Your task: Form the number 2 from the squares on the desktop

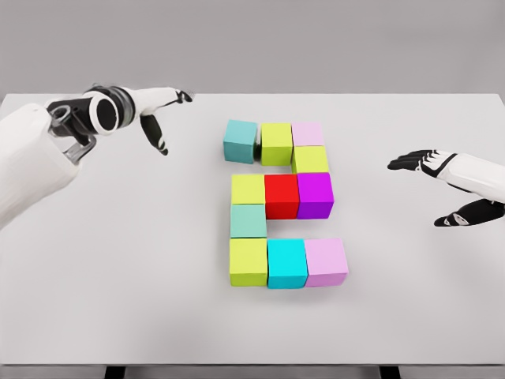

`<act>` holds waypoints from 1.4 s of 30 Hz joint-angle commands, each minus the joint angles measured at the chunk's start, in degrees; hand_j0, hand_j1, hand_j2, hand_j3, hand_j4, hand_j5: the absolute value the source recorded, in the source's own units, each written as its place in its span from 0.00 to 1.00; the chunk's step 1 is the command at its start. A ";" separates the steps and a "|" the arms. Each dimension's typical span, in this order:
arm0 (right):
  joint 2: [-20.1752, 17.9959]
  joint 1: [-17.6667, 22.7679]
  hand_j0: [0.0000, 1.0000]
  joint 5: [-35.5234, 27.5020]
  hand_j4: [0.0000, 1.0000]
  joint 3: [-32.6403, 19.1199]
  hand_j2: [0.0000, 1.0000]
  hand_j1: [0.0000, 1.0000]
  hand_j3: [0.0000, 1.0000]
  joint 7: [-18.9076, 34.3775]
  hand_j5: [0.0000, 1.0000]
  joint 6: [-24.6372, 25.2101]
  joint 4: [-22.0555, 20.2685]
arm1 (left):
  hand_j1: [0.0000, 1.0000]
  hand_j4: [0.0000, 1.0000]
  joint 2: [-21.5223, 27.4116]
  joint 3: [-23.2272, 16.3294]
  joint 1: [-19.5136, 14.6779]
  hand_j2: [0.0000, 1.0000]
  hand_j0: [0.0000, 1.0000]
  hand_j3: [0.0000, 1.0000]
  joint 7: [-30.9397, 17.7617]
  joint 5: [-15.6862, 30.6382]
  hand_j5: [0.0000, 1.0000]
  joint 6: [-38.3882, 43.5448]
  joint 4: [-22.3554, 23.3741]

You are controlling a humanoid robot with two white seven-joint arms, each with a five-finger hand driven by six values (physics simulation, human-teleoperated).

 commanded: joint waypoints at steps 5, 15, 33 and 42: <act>-0.09 0.09 1.00 -0.45 1.00 0.03 1.00 1.00 1.00 -0.03 1.00 0.17 -0.03 | 1.00 1.00 1.90 -5.46 -0.70 1.00 1.00 1.00 0.02 2.46 1.00 -0.15 3.74; -0.09 0.18 1.00 -0.36 1.00 0.03 1.00 1.00 1.00 -0.03 1.00 0.17 -0.11 | 0.99 0.99 -2.15 -8.19 -3.87 0.99 0.99 0.99 0.02 -9.32 0.99 -22.49 12.71; 0.00 0.26 1.00 -0.36 1.00 -0.06 1.00 1.00 1.00 -0.03 1.00 0.17 -0.12 | 1.00 1.00 -3.55 -8.01 -3.60 1.00 1.00 1.00 0.02 2.98 1.00 -31.72 16.66; 0.17 0.35 1.00 -0.36 1.00 0.03 1.00 1.00 1.00 -0.03 1.00 0.17 -0.20 | 1.00 1.00 -3.03 -9.77 -3.52 1.00 1.00 1.00 0.02 4.12 1.00 -31.99 16.05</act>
